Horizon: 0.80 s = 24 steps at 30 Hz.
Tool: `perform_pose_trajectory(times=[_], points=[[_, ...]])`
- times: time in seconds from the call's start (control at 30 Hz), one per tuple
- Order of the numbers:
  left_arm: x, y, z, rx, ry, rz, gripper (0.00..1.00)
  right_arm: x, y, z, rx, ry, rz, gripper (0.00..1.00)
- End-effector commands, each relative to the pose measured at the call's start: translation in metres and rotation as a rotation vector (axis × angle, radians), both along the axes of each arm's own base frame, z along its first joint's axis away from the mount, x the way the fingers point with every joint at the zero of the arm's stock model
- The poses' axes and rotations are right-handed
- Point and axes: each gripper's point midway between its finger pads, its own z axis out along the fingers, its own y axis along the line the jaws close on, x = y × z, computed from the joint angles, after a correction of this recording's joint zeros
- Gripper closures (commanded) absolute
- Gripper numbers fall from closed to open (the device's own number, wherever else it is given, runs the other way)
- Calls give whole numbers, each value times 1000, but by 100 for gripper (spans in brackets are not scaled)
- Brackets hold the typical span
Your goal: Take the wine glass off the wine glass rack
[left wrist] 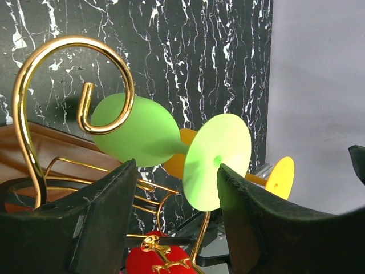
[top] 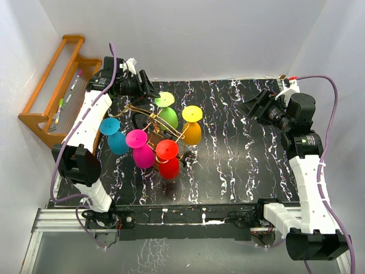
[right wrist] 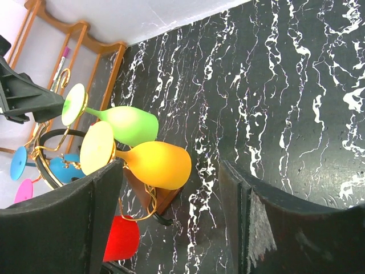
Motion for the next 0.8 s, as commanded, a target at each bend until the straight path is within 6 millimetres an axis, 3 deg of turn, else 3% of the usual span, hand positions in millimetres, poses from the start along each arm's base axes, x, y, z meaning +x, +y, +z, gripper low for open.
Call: perform_pose_trajectory(times=[0.0,0.53,0.77], points=[[-9,5,28,20,-73,9,43,3,-4,20,-11,-86,-20,29],[-20,4,32,-9,-98,-1,42,-16,-8,33,-35,-157,-36,27],[-22,1,25,-29,-82,-5,43,-19,-9,21,-43,-137,-42,27]])
